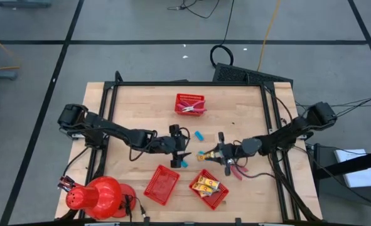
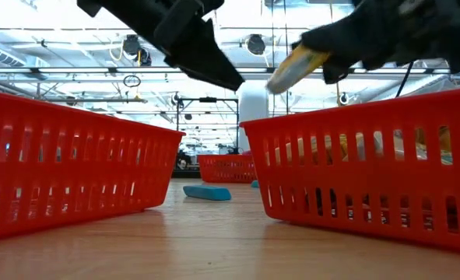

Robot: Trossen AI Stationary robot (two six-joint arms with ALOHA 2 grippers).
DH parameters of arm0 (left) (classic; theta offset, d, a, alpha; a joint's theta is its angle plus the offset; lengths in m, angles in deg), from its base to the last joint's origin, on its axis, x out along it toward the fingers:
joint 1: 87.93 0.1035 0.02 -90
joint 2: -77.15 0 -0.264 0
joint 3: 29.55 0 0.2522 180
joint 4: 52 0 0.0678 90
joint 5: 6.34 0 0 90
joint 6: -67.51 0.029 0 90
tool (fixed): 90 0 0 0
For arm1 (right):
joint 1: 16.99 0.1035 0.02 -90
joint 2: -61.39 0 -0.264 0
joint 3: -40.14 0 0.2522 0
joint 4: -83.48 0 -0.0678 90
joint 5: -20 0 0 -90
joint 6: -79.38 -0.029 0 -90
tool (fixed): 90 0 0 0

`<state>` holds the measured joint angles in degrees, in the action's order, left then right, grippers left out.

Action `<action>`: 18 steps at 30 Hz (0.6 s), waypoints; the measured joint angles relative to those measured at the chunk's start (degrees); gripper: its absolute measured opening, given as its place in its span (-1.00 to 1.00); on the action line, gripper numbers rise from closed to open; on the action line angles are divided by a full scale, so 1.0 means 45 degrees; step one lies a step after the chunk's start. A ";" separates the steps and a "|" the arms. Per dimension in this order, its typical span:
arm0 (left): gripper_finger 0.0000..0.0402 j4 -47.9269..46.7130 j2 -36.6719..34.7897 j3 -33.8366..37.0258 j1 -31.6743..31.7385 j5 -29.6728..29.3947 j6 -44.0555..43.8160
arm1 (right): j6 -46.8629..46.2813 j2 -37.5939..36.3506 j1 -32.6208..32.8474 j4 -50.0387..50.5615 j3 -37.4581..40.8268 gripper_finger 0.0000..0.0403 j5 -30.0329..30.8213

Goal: Pick & Place School Supplies
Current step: Put the yellow crayon pack into the bottom right red basket

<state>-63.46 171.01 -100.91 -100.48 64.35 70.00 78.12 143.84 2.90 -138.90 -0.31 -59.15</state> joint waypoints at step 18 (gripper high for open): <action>0.46 -0.0874 0.0005 0.0005 0.0010 -0.1491 -0.0463 | -0.2159 0.2406 0.3200 0.0097 -0.1239 -0.64 0.1376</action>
<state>-67.39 171.03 -100.89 -100.44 57.65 67.91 68.41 154.67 17.30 -138.47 -5.89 -52.96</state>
